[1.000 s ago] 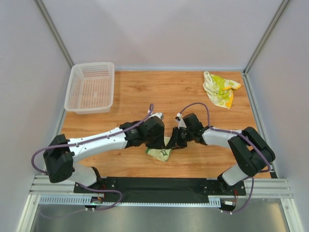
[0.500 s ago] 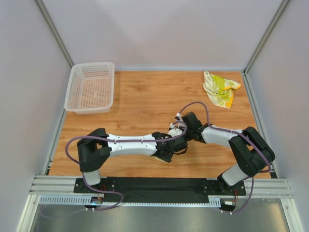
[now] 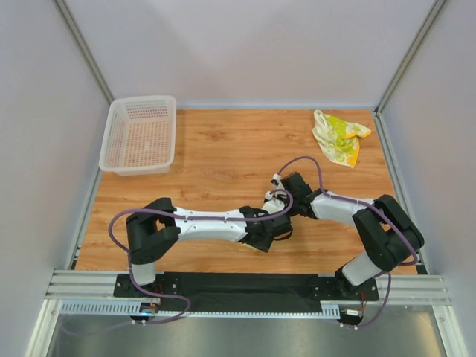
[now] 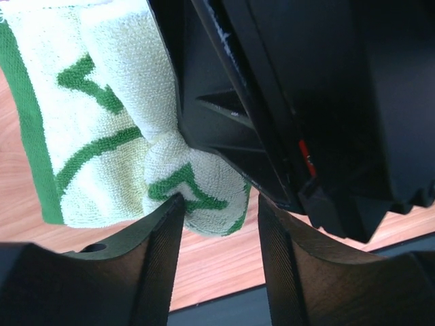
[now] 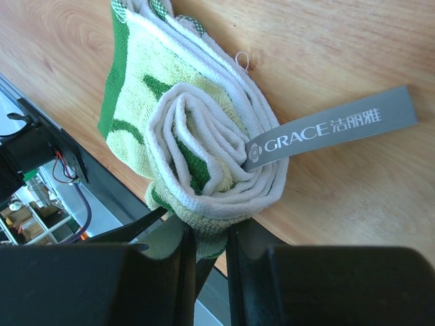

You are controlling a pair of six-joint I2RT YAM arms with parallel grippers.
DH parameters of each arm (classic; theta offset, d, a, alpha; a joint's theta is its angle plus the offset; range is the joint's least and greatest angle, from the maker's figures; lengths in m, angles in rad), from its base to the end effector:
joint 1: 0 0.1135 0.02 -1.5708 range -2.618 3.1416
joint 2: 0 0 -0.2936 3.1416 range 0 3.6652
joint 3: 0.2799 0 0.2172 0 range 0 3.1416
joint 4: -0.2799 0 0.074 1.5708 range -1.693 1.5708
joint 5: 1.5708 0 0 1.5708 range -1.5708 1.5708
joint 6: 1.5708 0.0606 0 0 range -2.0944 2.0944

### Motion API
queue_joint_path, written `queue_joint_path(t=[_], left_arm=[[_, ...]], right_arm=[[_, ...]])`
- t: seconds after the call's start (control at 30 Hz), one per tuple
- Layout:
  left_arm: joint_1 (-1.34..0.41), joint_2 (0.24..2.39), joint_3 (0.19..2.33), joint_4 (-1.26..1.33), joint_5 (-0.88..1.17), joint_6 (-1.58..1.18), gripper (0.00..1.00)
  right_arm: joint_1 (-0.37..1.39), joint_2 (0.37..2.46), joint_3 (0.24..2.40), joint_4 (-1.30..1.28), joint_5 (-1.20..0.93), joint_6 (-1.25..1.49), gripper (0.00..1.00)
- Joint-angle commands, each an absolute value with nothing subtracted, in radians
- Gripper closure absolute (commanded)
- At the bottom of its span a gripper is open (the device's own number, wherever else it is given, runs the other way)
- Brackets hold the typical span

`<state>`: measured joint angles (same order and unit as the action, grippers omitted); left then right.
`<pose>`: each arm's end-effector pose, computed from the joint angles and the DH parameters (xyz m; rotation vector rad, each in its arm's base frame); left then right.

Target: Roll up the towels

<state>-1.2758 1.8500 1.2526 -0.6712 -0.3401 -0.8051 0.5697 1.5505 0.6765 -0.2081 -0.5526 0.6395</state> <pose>0.1200 -0.3254 0.2027 0.5601 2.6378 -0.1199 0.1959 0.1632 0.1746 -0.1022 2.8637 1.0720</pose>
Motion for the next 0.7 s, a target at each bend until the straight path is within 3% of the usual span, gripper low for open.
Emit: queue_joint_path(t=[0.0, 0.13, 0.23, 0.3, 0.33, 0.43, 0.53, 0.67], left_arm=[[-1.270, 1.908, 1.197, -0.634, -0.337, -0.769, 0.44], [-1.270, 1.917, 1.163, -0.612, -0.328, -0.775, 0.41], [-1.270, 1.925, 1.118, -0.578, -0.331, -0.781, 0.44], [-1.270, 1.924, 1.079, -0.540, -0.331, -0.781, 0.52], [-1.267, 1.924, 1.068, -0.531, -0.334, -0.778, 0.67], [-1.261, 1.922, 1.046, -0.517, -0.339, -0.769, 0.86], [-1.259, 1.905, 1.045, -0.525, -0.330, -0.758, 0.97], [-1.253, 1.844, 1.061, -0.558, -0.298, -0.758, 1.00]], right_arm=[[0.580, 1.540, 0.715, -0.267, -0.554, 0.611, 0.98], [0.581, 1.543, 0.726, -0.278, -0.555, 0.607, 0.98], [0.581, 1.542, 0.732, -0.290, -0.558, 0.604, 0.96], [0.580, 1.540, 0.738, -0.298, -0.560, 0.597, 0.95], [0.580, 1.540, 0.739, -0.302, -0.561, 0.594, 0.94], [0.580, 1.539, 0.742, -0.321, -0.560, 0.581, 0.88], [0.580, 1.534, 0.753, -0.348, -0.549, 0.568, 0.68], [0.574, 1.520, 0.802, -0.408, -0.514, 0.537, 0.45]])
